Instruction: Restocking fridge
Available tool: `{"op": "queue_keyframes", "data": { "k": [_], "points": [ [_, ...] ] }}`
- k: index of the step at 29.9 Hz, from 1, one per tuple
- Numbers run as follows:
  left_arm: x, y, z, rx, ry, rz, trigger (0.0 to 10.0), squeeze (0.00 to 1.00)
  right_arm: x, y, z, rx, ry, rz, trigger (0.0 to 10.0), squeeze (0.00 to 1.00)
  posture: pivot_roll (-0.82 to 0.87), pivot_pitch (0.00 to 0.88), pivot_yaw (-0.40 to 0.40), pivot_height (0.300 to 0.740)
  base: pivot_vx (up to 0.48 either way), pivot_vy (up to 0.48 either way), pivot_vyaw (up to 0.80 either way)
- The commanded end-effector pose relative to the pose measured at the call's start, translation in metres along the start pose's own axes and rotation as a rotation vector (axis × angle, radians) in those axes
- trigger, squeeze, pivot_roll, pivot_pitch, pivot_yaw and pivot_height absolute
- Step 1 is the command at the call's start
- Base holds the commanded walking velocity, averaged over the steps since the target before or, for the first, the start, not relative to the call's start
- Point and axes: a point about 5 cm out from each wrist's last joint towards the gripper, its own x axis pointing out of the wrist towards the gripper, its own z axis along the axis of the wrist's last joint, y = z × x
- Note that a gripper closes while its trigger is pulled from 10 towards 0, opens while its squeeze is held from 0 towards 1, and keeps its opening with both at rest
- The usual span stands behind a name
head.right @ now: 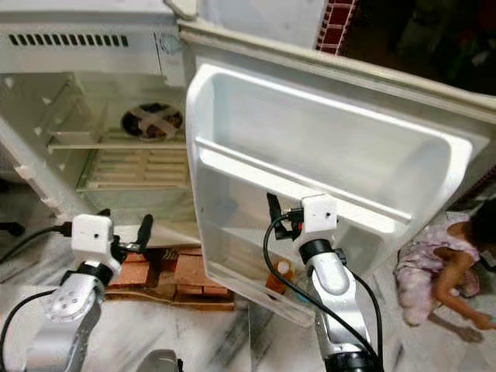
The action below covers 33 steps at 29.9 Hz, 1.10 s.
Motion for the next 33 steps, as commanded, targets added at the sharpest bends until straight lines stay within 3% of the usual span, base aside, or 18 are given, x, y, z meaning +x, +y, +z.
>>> {"op": "queue_keyframes", "data": {
  "k": [1, 16, 26, 33],
  "points": [
    [0.001, -0.003, 0.004, 0.003, -0.008, 0.001, 10.0, 0.00, 0.001, 0.000, 0.000, -0.004, 0.016, 0.019, 10.0, 0.00, 0.05, 0.000, -0.057, 0.740, 0.000, 0.000, 0.00],
    [0.006, -0.003, 0.005, 0.011, 0.003, 0.012, 10.0, 0.00, -0.007, 0.011, -0.016, 0.026, 0.095, 0.111, 10.0, 0.00, 0.04, 0.000, -0.045, 0.740, -0.221, 0.000, 0.00],
    [0.007, -0.003, 0.005, 0.019, 0.007, 0.009, 10.0, 0.00, -0.005, 0.010, -0.012, 0.045, 0.066, 0.110, 10.0, 0.00, 0.04, 0.000, -0.044, 0.740, -0.275, 0.000, 0.00],
    [0.009, -0.004, 0.004, 0.027, 0.010, 0.008, 10.0, 0.00, 0.000, 0.008, -0.004, 0.028, 0.013, 0.105, 10.0, 0.00, 0.04, 0.000, -0.044, 0.740, 0.000, 0.000, 0.00]
  ]
}}
